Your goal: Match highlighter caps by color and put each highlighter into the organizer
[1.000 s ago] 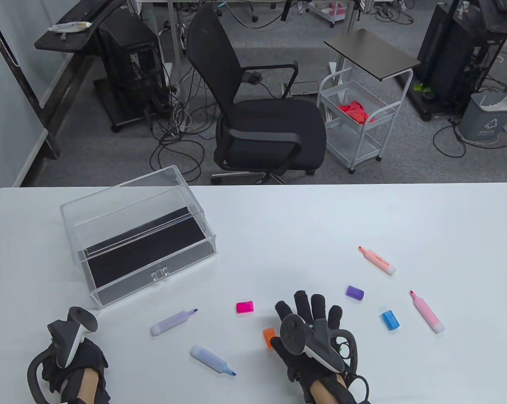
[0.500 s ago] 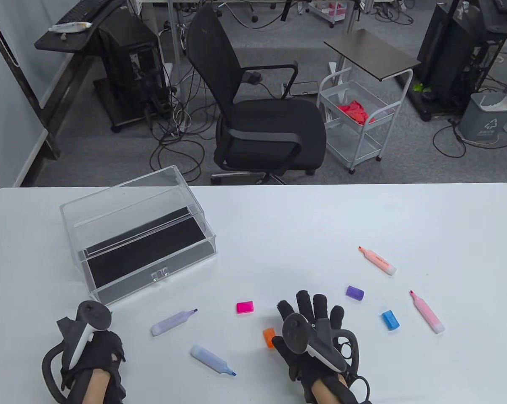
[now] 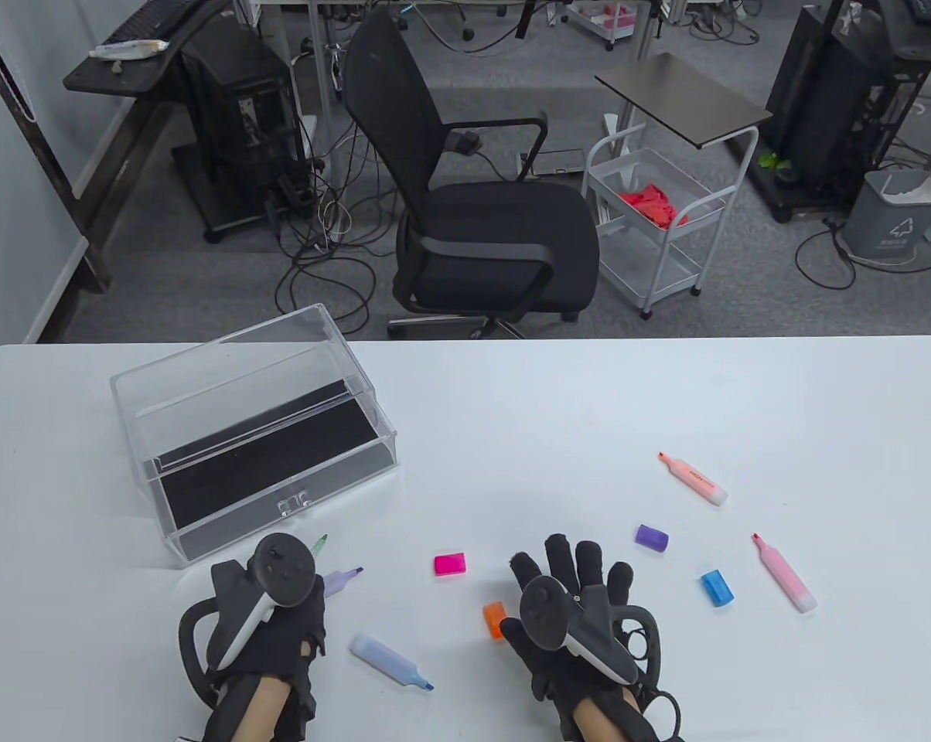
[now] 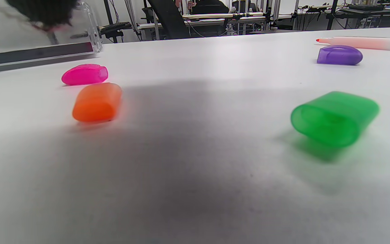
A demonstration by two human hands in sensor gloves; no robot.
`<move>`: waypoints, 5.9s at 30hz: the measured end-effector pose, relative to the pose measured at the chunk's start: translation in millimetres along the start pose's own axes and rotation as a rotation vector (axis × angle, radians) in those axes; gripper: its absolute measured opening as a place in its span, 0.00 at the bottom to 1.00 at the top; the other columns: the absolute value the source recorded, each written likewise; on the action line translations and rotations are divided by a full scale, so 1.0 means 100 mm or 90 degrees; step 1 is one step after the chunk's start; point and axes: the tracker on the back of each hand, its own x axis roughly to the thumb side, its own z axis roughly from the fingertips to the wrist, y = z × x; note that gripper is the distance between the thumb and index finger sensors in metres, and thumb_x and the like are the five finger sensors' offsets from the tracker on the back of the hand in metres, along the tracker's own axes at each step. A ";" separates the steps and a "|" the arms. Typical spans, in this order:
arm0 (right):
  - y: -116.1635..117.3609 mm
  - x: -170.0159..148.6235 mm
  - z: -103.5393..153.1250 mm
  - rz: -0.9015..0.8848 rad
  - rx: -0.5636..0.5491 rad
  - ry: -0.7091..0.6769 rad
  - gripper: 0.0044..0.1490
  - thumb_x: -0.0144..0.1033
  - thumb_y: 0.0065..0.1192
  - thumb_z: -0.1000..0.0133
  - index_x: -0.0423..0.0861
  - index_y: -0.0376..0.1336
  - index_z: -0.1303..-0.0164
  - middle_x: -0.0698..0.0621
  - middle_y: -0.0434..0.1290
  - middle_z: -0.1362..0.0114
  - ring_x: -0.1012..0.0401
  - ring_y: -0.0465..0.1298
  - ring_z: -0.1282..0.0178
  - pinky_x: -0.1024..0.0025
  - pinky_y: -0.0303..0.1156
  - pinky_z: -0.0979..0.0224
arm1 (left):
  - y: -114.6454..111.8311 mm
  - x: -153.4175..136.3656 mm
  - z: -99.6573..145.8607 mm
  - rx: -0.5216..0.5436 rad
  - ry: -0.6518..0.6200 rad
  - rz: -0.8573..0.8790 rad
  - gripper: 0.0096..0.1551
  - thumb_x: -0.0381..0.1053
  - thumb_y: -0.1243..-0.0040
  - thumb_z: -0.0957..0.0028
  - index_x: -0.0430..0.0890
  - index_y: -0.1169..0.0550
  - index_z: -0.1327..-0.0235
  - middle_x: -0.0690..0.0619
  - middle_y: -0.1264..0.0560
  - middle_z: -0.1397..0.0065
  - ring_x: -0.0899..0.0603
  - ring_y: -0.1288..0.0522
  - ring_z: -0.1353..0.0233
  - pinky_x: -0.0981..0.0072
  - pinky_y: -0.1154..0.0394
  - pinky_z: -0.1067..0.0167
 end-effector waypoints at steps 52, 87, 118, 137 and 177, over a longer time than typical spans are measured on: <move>-0.03 -0.90 -0.18 0.066 0.288 -0.099 0.49 0.46 0.77 0.55 0.71 0.50 0.29 0.55 0.47 0.14 0.45 0.46 0.14 0.28 0.39 0.22 | -0.35 0.11 0.04 0.097 -0.146 -0.067 0.33 0.63 0.44 0.49 0.63 0.32 0.28 0.59 0.25 0.35 0.47 0.16 0.42 0.64 0.14 0.51; -0.22 -0.49 -0.20 -0.059 0.047 -0.163 0.33 0.45 0.71 0.54 0.53 0.67 0.36 0.47 0.79 0.37 0.53 0.80 0.38 0.39 0.67 0.29 | -0.41 0.14 0.02 0.107 -0.186 -0.032 0.33 0.61 0.37 0.52 0.56 0.27 0.32 0.57 0.24 0.36 0.48 0.16 0.46 0.69 0.13 0.52; -0.19 0.28 -0.25 -0.268 -0.048 -0.199 0.31 0.47 0.70 0.54 0.53 0.70 0.40 0.47 0.82 0.41 0.53 0.83 0.43 0.43 0.69 0.32 | -0.52 0.30 0.07 0.047 -0.262 0.028 0.32 0.62 0.36 0.52 0.64 0.26 0.31 0.59 0.25 0.34 0.47 0.17 0.41 0.68 0.14 0.47; -0.04 0.42 -0.19 -0.316 -0.014 -0.257 0.32 0.47 0.61 0.50 0.52 0.64 0.34 0.47 0.77 0.37 0.52 0.78 0.39 0.41 0.65 0.31 | -0.59 0.48 0.18 0.059 -0.328 0.006 0.32 0.62 0.38 0.51 0.59 0.28 0.31 0.59 0.26 0.34 0.48 0.18 0.41 0.68 0.15 0.47; -0.01 0.42 -0.01 -0.374 -0.033 -0.243 0.44 0.53 0.49 0.49 0.53 0.43 0.24 0.43 0.54 0.20 0.42 0.53 0.21 0.30 0.41 0.24 | -0.54 0.50 0.28 0.096 -0.366 0.038 0.33 0.61 0.43 0.50 0.53 0.30 0.31 0.57 0.27 0.36 0.49 0.18 0.45 0.67 0.15 0.48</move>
